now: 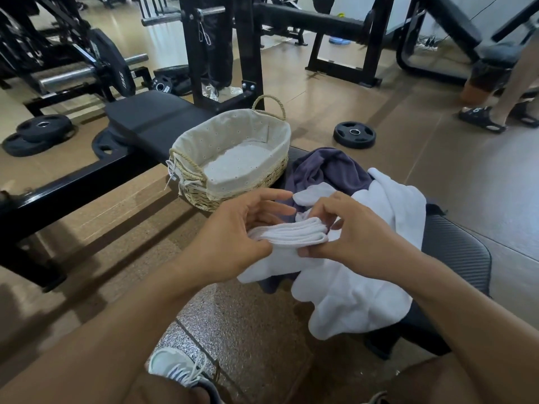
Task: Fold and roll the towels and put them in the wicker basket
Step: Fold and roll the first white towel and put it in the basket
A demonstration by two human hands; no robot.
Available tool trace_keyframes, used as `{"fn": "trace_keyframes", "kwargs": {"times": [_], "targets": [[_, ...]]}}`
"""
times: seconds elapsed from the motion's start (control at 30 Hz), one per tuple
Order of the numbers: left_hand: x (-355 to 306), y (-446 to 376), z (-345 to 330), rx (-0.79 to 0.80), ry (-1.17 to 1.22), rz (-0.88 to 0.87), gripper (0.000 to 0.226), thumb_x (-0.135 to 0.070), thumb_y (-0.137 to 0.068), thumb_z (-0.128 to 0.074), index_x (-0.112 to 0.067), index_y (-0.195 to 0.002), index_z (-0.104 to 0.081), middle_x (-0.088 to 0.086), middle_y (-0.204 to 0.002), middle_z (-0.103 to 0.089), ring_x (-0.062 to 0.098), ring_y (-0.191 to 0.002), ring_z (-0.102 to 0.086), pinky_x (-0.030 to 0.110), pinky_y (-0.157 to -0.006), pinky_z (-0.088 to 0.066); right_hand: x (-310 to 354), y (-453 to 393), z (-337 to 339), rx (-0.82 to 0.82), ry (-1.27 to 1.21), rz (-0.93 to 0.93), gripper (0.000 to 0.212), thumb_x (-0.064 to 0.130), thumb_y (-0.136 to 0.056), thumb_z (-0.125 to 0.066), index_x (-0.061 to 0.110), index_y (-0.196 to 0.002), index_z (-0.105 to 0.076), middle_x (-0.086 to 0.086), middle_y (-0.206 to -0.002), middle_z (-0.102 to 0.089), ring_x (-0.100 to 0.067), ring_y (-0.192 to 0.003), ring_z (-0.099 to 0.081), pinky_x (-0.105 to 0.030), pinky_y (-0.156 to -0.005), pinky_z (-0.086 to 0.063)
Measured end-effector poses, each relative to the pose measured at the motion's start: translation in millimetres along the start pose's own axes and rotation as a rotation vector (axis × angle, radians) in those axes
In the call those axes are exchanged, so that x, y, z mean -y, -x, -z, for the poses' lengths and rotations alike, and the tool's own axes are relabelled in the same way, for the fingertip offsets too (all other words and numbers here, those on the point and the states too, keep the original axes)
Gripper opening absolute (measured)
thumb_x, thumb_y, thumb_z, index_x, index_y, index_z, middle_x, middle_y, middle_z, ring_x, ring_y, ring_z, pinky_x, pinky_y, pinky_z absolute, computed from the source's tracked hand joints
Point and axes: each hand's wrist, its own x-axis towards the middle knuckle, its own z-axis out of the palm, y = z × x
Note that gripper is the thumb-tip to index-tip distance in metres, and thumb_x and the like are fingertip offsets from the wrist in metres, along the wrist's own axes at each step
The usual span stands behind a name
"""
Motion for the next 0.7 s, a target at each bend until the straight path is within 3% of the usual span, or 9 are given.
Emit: {"fn": "trace_keyframes", "kwargs": {"times": [0.1, 0.17, 0.33, 0.43, 0.5, 0.6, 0.7], "targets": [[5.0, -1.5, 8.0, 0.033, -0.127, 0.037, 0.073, 0.002, -0.078, -0.071, -0.031, -0.14, -0.051, -0.014, -0.124, -0.068, 0.0, -0.117, -0.062, 0.019, -0.099, -0.05, -0.8, 1.9, 2.8, 0.017, -0.104, 0.03, 0.034, 0.032, -0.071, -0.091, 0.021, -0.084, -0.062, 0.005, -0.087, -0.07, -0.015, -0.082, -0.065, -0.047, -0.079, -0.054], [9.3, -2.4, 12.7, 0.085, -0.184, 0.094, 0.07, -0.011, -0.079, -0.077, -0.034, -0.14, -0.051, -0.016, -0.12, -0.068, -0.001, -0.11, -0.065, 0.021, -0.094, -0.051, -2.0, 1.8, 4.7, 0.009, -0.141, 0.012, 0.035, 0.029, -0.07, -0.091, 0.019, -0.084, -0.06, 0.005, -0.086, -0.072, -0.015, -0.082, -0.067, -0.049, -0.076, -0.056], [12.0, -3.7, 17.6, 0.01, -0.233, 0.113, 0.027, -0.025, -0.077, -0.086, -0.033, -0.1, -0.072, -0.014, -0.095, -0.075, 0.005, -0.09, -0.069, 0.032, -0.08, -0.057, -5.2, 0.1, 8.1, -0.023, -0.158, -0.005, 0.04, 0.03, -0.067, -0.092, 0.018, -0.086, -0.059, 0.004, -0.089, -0.072, -0.017, -0.085, -0.069, -0.049, -0.077, -0.058], [9.0, -3.4, 16.3, -0.007, -0.184, 0.11, 0.023, -0.021, -0.076, -0.087, -0.029, -0.092, -0.074, -0.011, -0.089, -0.076, 0.007, -0.083, -0.07, 0.024, -0.073, -0.056, -4.4, 0.0, 10.8, -0.066, -0.162, 0.019, 0.041, 0.028, -0.068, -0.091, 0.012, -0.089, -0.059, 0.0, -0.087, -0.072, -0.021, -0.082, -0.068, -0.048, -0.078, -0.056], [6.1, -3.3, 14.0, -0.019, -0.114, 0.092, 0.023, -0.016, -0.076, -0.087, -0.025, -0.093, -0.074, -0.008, -0.089, -0.077, 0.008, -0.082, -0.071, 0.021, -0.071, -0.054, -3.9, 0.6, 11.9, -0.073, -0.168, 0.024, 0.044, 0.029, -0.067, -0.091, 0.014, -0.093, -0.059, 0.002, -0.089, -0.071, -0.017, -0.082, -0.067, -0.039, -0.077, -0.055], [-0.3, -2.8, 9.9, -0.017, 0.029, 0.055, 0.022, -0.011, -0.077, -0.086, -0.017, -0.095, -0.074, -0.002, -0.089, -0.077, 0.009, -0.082, -0.071, 0.019, -0.072, -0.053, -0.2, 3.7, 10.2, -0.016, -0.116, 0.019, 0.047, 0.034, -0.067, -0.093, 0.032, -0.103, -0.063, 0.016, -0.098, -0.071, -0.003, -0.09, -0.066, -0.019, -0.075, -0.051], [-2.0, -2.9, 9.2, 0.017, 0.08, 0.028, 0.026, -0.014, -0.074, -0.088, -0.016, -0.095, -0.073, -0.001, -0.091, -0.077, 0.009, -0.085, -0.071, 0.02, -0.073, -0.054, 1.1, 3.6, 9.2, 0.027, -0.095, 0.058, 0.032, 0.034, -0.073, -0.09, 0.031, -0.098, -0.071, 0.014, -0.092, -0.071, -0.006, -0.087, -0.065, -0.018, -0.071, -0.049]]}}
